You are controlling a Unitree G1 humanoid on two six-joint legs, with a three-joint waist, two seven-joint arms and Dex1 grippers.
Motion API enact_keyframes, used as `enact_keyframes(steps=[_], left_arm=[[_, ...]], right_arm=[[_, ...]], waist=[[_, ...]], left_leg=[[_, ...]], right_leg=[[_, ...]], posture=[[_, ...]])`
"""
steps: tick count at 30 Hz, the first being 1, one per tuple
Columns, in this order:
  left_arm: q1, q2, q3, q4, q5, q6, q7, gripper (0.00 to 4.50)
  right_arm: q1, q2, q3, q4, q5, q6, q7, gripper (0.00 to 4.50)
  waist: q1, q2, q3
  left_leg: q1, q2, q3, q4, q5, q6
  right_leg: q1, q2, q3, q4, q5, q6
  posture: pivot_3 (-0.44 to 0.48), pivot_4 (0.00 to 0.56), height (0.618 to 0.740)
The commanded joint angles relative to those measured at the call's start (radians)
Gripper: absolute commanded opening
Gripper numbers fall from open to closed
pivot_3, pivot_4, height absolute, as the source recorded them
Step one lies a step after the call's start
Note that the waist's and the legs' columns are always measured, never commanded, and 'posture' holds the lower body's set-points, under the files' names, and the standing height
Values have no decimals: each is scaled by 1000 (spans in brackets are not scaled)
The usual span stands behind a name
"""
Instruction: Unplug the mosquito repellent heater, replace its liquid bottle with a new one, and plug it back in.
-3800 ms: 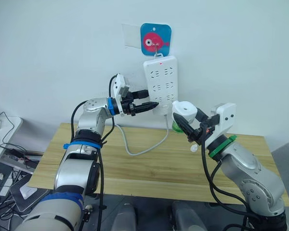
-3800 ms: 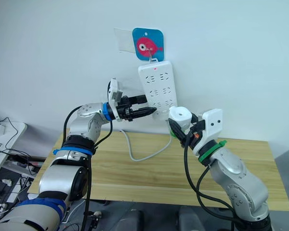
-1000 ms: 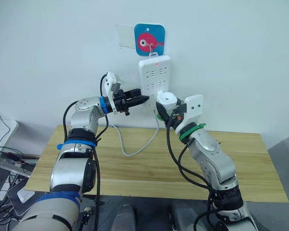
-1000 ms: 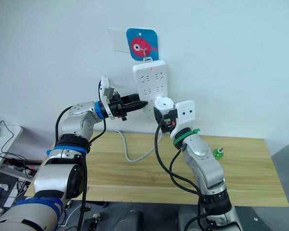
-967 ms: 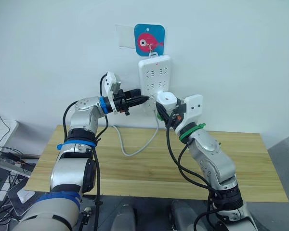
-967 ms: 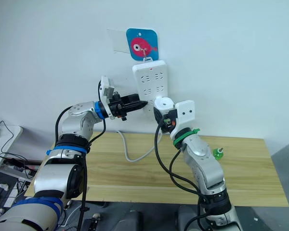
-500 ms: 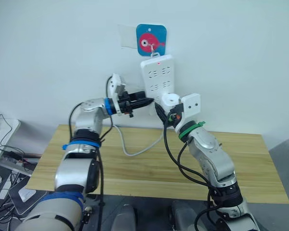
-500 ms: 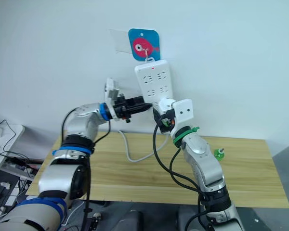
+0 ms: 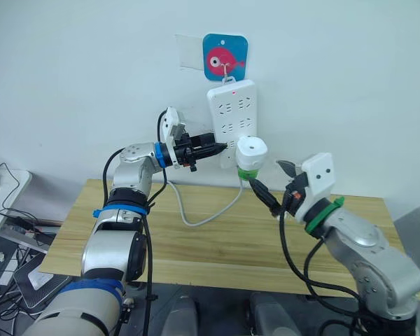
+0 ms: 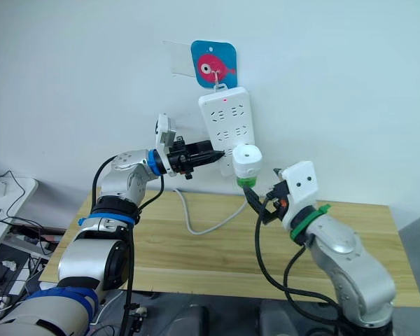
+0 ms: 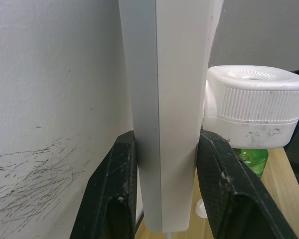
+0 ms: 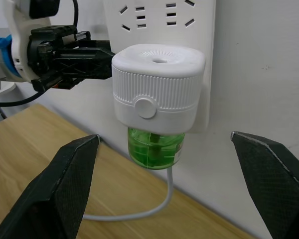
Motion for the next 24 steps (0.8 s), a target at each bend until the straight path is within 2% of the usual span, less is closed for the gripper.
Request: enact_keyframes(steps=[1, 4, 7, 10, 11, 15, 21, 24], left_arm=[[-30, 8, -17, 15, 11, -15, -27, 1674], [-25, 55, -8, 37, 19, -12, -24, 2591], [29, 119, 8, -15, 14, 3, -19, 3432], [113, 185, -1, -140, -2, 53, -52, 4302], [134, 201, -2, -180, -9, 71, -56, 4500], [250, 259, 24, -406, -68, 166, -46, 4500], [445, 271, 43, -758, -171, 263, 20, 4500], [507, 278, 51, -860, -206, 306, 61, 4500]], right_arm=[[2, -30, -66, -47, 69, 6, 42, 4485], [6, -52, -69, -34, 97, -8, 65, 4500], [5, -58, -48, -5, 108, -38, 89, 4500], [-12, -52, -9, 49, 106, -81, 119, 3922], [-18, -48, 2, 65, 110, -91, 128, 3583], [-53, -42, 84, 135, 99, -140, 173, 2156], [-99, -21, 178, 226, 73, -195, 203, 50], [-131, 8, 210, 279, 40, -225, 188, 18]], waist=[[0, 0, 0], [-2, 0, 0], [-18, 0, 0], [-30, 0, 0], [-30, 0, 0], [-18, -1, 1], [7, 0, 1], [18, -1, 1]], left_leg=[[0, 0, 0, 0, 0, 0], [0, 0, 0, 0, 0, 0], [1, 0, 1, 0, 0, 0], [4, 1, 2, -1, 0, 0], [5, 1, 3, -1, 0, 0], [5, 2, 2, 0, 0, 0], [6, 2, 3, 0, 0, 0], [6, 2, 3, 0, 0, 0]], right_leg=[[0, 0, 0, 0, 0, 0], [0, 0, 0, 0, 0, 0], [0, 0, 1, 2, 0, 0], [0, 1, 3, 4, 0, 0], [0, 1, 3, 5, -1, -1], [0, 1, 3, 8, -1, -2], [0, 1, 4, 8, -2, -2], [0, 1, 4, 8, -2, -2]], posture=[[-47, 150, 740], [-47, 149, 740], [-27, 151, 740], [3, 156, 740], [9, 158, 740], [63, 162, 740], [96, 166, 740], [106, 167, 740]])
